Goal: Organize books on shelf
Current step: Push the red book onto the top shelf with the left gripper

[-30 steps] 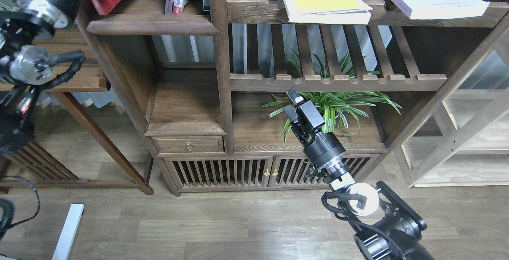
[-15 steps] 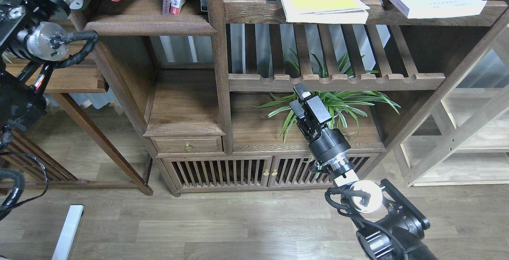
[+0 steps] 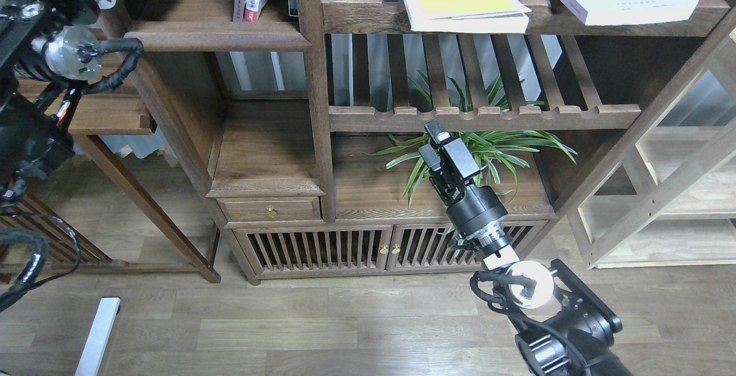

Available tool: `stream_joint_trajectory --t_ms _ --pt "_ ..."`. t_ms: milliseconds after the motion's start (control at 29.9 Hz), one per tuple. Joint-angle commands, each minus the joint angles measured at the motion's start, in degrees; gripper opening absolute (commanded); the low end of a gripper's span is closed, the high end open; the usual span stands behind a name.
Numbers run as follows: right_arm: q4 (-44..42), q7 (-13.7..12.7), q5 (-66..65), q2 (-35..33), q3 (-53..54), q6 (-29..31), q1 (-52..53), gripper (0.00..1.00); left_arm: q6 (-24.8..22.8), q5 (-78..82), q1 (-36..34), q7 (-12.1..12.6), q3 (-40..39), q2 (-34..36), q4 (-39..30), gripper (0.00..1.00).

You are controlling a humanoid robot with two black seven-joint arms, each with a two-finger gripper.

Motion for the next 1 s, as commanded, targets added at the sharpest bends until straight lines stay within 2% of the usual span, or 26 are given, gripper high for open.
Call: stream_joint_trajectory --t_ms 0,435,769,970 --pt "0.1 0.0 0.1 0.0 0.0 0.0 -0.3 0.95 0.0 -0.4 -0.7 0.1 1.7 -0.6 0.8 0.03" --pt "0.4 0.0 0.1 0.0 0.7 0.0 -0.3 0.95 0.0 -0.3 -1.8 0.2 5.6 -2.1 0.9 0.02" --pt "0.8 0.0 0.1 0.0 1.0 0.0 -0.5 0.95 1.2 -0.3 -2.7 -1.2 6.6 -3.3 2.6 0.06" --pt "1.0 -0.1 0.1 0.0 1.5 0.0 -0.5 0.95 6.3 -0.3 -3.5 -1.3 7.0 -4.3 3.0 0.15"
